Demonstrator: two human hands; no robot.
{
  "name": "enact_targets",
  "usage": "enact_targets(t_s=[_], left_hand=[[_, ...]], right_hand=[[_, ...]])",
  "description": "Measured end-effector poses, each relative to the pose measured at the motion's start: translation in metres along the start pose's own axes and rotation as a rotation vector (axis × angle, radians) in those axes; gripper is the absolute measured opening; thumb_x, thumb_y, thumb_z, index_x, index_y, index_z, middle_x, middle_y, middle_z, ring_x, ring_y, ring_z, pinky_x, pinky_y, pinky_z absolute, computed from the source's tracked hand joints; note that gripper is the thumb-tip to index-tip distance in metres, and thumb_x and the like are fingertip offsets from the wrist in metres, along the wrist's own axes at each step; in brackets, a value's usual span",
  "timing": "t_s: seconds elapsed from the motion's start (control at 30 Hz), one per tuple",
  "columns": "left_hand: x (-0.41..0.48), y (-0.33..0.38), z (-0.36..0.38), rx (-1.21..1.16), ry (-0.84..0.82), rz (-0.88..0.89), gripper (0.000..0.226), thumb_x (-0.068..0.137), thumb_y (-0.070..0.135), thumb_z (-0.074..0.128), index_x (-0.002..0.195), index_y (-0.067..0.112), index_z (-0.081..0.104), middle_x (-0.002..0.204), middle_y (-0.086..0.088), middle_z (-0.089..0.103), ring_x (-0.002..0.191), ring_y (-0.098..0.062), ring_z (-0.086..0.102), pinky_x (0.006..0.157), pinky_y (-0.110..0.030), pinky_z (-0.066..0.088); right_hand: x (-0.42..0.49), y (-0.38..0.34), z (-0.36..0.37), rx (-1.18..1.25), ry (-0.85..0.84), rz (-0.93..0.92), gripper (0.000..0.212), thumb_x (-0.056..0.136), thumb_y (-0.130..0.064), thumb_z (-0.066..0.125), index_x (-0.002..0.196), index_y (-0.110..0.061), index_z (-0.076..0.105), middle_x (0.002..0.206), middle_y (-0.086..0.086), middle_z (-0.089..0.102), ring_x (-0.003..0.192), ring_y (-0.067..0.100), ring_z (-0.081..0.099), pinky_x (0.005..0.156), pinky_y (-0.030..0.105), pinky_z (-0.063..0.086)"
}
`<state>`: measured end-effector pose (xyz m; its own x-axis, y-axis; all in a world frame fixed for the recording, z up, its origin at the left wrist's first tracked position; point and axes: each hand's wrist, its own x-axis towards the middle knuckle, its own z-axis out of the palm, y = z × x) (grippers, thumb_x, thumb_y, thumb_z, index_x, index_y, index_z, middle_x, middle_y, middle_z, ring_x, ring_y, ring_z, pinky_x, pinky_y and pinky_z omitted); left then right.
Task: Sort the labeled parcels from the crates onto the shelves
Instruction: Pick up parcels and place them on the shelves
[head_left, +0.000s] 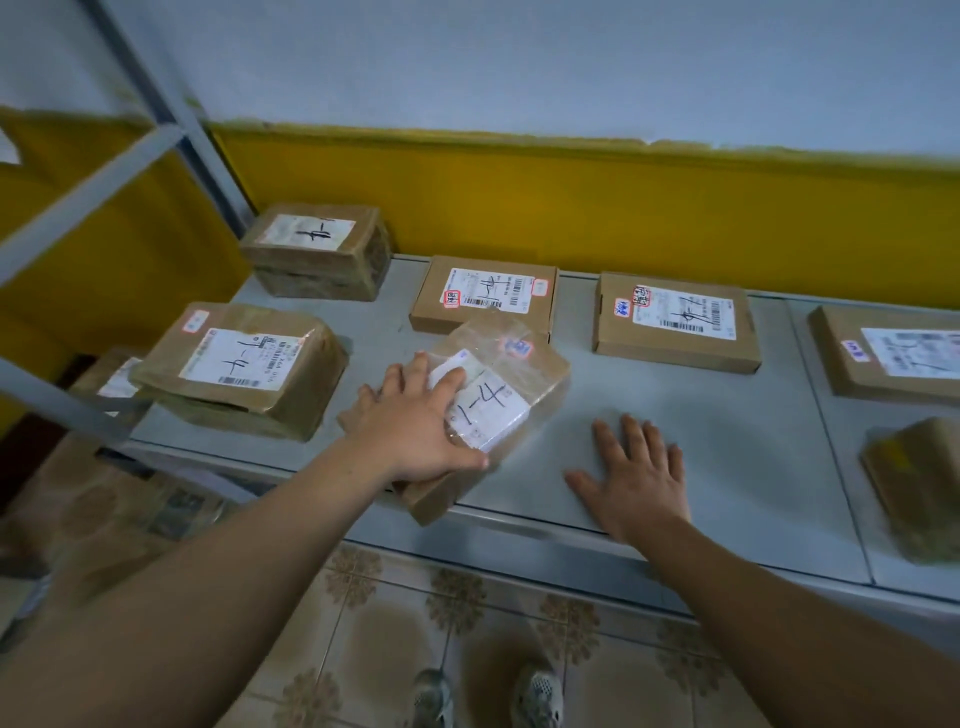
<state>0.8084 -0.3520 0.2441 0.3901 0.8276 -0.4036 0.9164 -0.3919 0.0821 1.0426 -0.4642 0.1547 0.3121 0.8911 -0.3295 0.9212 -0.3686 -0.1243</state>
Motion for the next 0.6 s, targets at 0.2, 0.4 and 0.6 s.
enact_targets(t_s=[0.2, 0.4, 0.6], left_hand=[[0.007, -0.011, -0.021, 0.081, -0.114, 0.190, 0.109, 0.074, 0.063, 0.066, 0.149, 0.044, -0.010, 0.160, 0.009, -0.019, 0.147, -0.026, -0.018, 0.116, -0.058, -0.006], [0.013, 0.040, 0.007, -0.107, 0.052, -0.170, 0.090, 0.083, 0.082, 0.021, 0.152, 0.034, -0.012, 0.160, -0.007, -0.021, 0.144, -0.040, -0.022, 0.111, -0.067, -0.010], [0.016, -0.002, 0.008, 0.017, 0.074, 0.031, 0.090, 0.081, 0.082, 0.029, 0.151, 0.041, -0.011, 0.160, 0.001, -0.023, 0.144, -0.028, -0.027, 0.114, -0.060, -0.011]], right_hand=[[-0.005, 0.021, 0.000, 0.025, -0.006, 0.063, 0.080, 0.092, -0.073, 0.023, 0.158, -0.032, 0.001, 0.166, 0.001, -0.009, 0.152, 0.024, -0.012, 0.122, 0.046, -0.005], [-0.003, 0.023, 0.003, 0.030, 0.003, 0.045, 0.080, 0.093, -0.072, 0.021, 0.158, -0.031, -0.001, 0.166, 0.002, -0.012, 0.151, 0.025, -0.014, 0.122, 0.047, -0.006], [-0.004, 0.022, 0.002, 0.019, 0.009, 0.034, 0.078, 0.094, -0.070, 0.021, 0.158, -0.030, 0.000, 0.166, 0.003, -0.011, 0.151, 0.026, -0.014, 0.121, 0.048, -0.007]])
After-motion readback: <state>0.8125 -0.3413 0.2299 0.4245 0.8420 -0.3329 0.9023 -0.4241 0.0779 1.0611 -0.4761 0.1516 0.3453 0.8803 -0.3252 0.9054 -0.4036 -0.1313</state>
